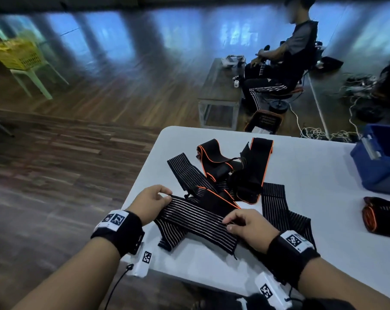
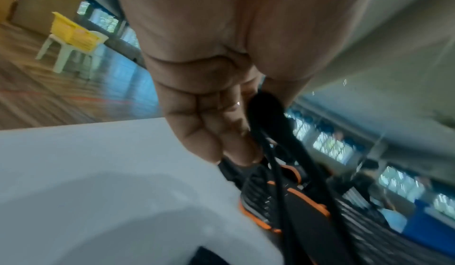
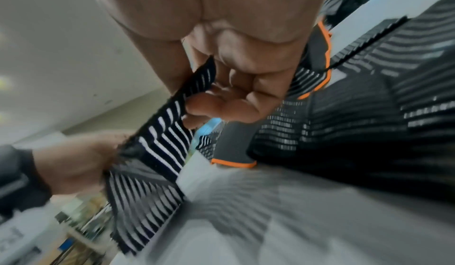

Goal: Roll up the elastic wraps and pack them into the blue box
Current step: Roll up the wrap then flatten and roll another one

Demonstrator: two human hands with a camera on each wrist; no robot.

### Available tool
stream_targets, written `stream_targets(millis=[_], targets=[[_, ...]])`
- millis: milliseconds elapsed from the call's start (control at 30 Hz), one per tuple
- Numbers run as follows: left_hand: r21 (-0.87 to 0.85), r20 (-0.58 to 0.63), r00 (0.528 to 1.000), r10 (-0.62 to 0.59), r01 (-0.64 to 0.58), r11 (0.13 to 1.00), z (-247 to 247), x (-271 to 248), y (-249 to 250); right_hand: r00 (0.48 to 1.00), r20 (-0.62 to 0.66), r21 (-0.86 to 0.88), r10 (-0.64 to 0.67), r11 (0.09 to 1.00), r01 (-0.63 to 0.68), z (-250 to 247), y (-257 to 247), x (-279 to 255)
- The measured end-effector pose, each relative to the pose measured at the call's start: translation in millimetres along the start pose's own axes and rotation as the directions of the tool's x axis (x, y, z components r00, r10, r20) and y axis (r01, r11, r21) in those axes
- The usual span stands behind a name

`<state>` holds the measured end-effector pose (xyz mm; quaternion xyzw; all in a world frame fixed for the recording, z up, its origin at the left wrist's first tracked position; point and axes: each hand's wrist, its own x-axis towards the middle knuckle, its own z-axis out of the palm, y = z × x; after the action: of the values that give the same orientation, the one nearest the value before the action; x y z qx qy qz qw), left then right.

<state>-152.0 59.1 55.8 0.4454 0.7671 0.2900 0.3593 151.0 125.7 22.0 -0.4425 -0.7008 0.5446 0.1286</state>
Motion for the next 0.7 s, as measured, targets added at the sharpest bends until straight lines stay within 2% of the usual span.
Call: stream_targets(millis=[133, 233, 367, 500, 600, 700], targets=[[0.263, 0.044, 0.998, 0.045, -0.055, 0.963, 1, 42, -6, 0.994, -0.109, 0.07, 0.006, 0.998, 0.002, -16, -10, -5], [0.378, 0.039, 0.996, 0.081, -0.09, 0.921, 2, 79, -1, 0.982, -0.189, 0.104, 0.01, 0.995, 0.01, -26, -15, -9], [0.423, -0.011, 0.999, 0.032, -0.025, 0.906, 2, 131, 3, 0.966, -0.257, 0.105, 0.025, 0.994, 0.003, -34, -18, -17], [0.493, -0.054, 0.998, 0.041, -0.009, 0.87, -2, 174, 5, 0.956, -0.29, 0.11, 0.045, 0.994, -0.014, -30, -27, -21], [0.537, -0.109, 0.994, -0.025, 0.08, 0.84, 0, 197, 2, 0.951, -0.305, 0.081, 0.048, 0.996, -0.025, -25, -33, -19], [0.589, -0.065, 0.995, -0.079, 0.103, 0.802, 0, 208, -1, 0.942, -0.331, 0.047, 0.05, 0.998, -0.036, -23, -35, -15]])
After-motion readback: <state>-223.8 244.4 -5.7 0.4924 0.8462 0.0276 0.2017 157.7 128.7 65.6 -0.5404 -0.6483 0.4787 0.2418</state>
